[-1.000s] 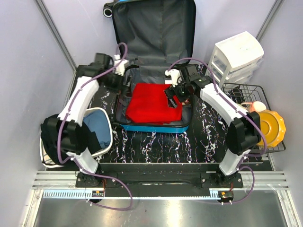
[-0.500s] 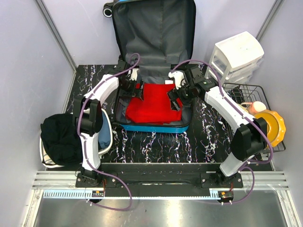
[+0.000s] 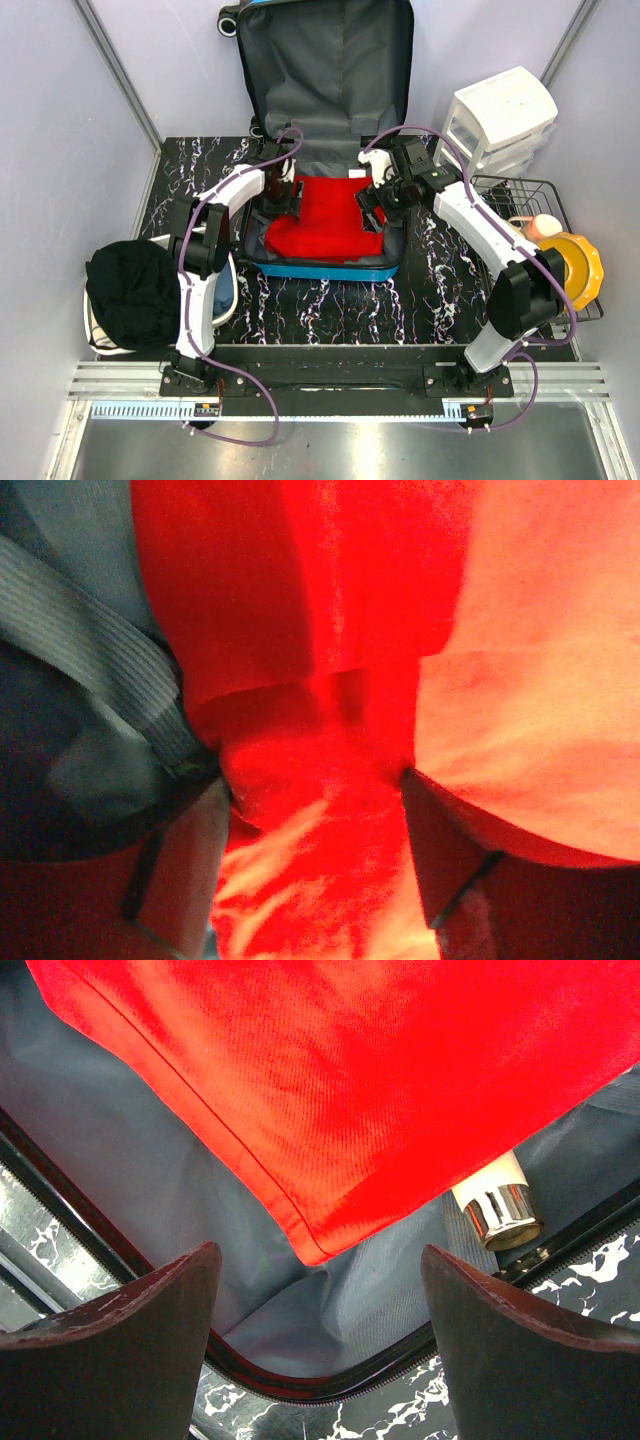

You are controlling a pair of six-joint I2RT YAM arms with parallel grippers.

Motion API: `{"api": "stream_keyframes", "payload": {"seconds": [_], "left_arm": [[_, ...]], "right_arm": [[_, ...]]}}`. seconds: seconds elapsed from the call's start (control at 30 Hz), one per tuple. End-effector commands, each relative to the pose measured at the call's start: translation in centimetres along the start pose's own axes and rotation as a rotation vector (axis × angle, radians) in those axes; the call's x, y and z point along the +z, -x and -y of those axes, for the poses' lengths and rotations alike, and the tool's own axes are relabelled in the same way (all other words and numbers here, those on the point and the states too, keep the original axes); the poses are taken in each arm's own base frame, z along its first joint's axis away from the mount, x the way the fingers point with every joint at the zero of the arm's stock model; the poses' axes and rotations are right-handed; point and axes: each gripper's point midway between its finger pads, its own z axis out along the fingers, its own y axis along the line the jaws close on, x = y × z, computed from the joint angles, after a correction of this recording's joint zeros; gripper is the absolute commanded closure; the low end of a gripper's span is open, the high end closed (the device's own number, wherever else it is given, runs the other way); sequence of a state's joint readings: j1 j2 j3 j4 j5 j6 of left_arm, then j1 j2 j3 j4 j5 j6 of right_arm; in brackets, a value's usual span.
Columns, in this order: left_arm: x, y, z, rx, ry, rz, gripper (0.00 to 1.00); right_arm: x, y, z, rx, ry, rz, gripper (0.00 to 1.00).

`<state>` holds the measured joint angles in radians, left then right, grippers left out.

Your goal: Open, take out, and arrange the luggage

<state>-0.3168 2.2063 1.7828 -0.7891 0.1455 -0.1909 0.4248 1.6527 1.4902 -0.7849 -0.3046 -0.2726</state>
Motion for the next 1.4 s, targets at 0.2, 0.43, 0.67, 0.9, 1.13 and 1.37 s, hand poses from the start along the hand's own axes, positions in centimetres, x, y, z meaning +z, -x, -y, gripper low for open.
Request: {"api": "stream_keyframes", "payload": {"seconds": [0.2, 0.43, 0.67, 0.9, 1.13, 1.37], "left_arm": [[-6.9, 4.4, 2.6, 0.073, -0.079, 0.183, 0.93], [-14.3, 3.8, 2.7, 0.119, -0.08, 0.197, 1.0], [-18.9, -0.6, -1.7, 0.058, -0.036, 0.174, 1.0], [-21.8, -6.6, -7.5, -0.027, 0.029, 0.116, 1.0], [-26.0, -10.5, -10.4, -0.065, 0.086, 0.132, 1.0], [-29.6, -15.7, -13.1, -0.09, 0.12, 0.101, 1.0]], "right_arm": [[-0.8, 1.0, 0.9, -0.022, -0.02, 0.029, 0.11], [-0.2, 1.6, 0.9, -0.022, 0.001, 0.042, 0.11], [-0.1, 1.6, 0.6, -0.02, 0.017, 0.052, 0.11], [0.5, 0.7, 0.6, -0.019, 0.025, 0.038, 0.11], [1.7, 0.5, 0.4, -0.004, 0.055, 0.032, 0.12], [2.5, 1.2, 0.2, -0.001, 0.09, 0.037, 0.12]]}}
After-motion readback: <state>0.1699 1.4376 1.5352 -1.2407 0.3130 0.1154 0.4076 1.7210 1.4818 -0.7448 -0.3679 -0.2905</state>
